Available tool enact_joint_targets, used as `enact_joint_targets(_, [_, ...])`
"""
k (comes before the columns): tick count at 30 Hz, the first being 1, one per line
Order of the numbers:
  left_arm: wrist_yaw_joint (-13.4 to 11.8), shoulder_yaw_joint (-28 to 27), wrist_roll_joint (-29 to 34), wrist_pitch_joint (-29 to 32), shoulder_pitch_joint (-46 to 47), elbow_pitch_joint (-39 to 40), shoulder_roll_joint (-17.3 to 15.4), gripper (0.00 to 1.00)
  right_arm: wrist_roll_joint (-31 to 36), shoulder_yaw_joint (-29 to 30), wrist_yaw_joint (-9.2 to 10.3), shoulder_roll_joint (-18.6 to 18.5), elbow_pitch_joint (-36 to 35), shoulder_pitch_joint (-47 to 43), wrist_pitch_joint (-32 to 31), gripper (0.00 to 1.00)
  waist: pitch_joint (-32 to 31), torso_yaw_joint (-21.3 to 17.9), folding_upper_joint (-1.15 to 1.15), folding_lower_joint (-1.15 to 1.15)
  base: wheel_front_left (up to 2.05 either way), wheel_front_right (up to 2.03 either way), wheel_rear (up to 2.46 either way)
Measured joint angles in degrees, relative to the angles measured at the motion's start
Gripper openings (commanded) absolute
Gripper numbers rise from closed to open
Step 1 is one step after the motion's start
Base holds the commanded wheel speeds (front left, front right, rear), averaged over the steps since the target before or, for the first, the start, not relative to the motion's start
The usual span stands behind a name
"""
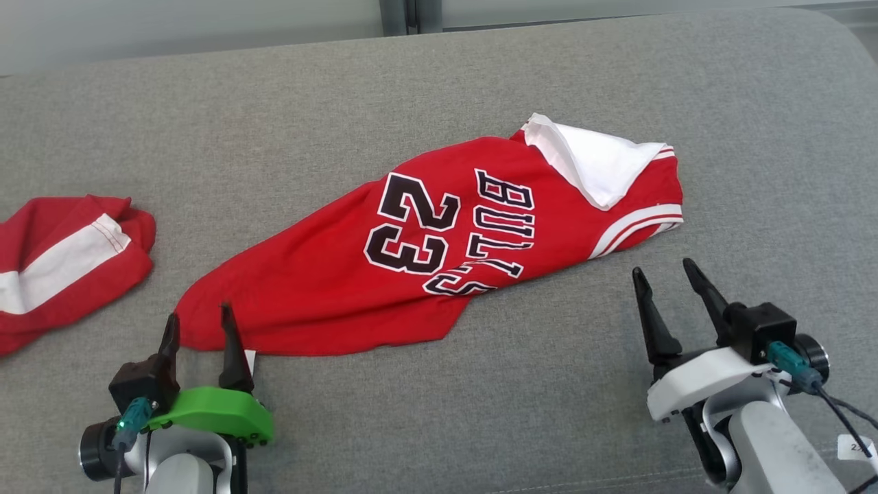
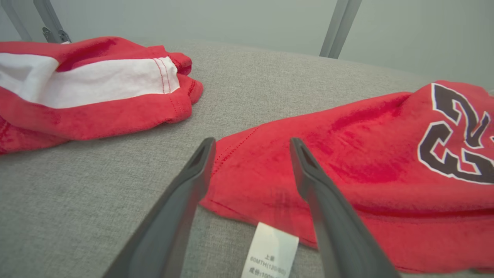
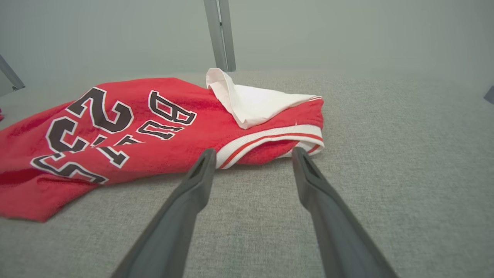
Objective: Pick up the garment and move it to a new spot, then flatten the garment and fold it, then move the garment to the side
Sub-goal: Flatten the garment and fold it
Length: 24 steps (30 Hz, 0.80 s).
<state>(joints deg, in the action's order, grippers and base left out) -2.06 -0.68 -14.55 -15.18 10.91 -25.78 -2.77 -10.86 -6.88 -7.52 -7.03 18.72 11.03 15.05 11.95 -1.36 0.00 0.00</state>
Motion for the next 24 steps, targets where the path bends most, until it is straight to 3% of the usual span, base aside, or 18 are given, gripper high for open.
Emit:
enact_joint_targets(10, [-0.09, 7.61, -0.48, 0.0, 0.05, 4.36, -0.01, 1.0, 1.37, 0.47, 0.0, -4.47, 4.82, 9.23, 0.01, 1.0, 2.13, 3.68, 0.0, 0.0, 0.0, 0.0, 0.0])
enact_joint_targets(23, [-0.55, 14.6, -0.76, 0.0, 1.05, 7.47, -0.02, 1.0, 1.72, -3.2, 0.0, -8.2, 22.21, 20.69, -0.79, 1.0, 5.73, 10.09, 0.0, 0.0, 0.0, 0.0, 0.0])
enact_joint_targets(24, [-0.56, 14.9, -0.76, 0.0, 1.17, 7.56, -0.03, 1.0, 1.6, -3.55, 0.0, -8.36, 23.23, 21.57, -0.83, 0.82, 6.12, 10.35, 0.0, 0.0, 0.0, 0.0, 0.0])
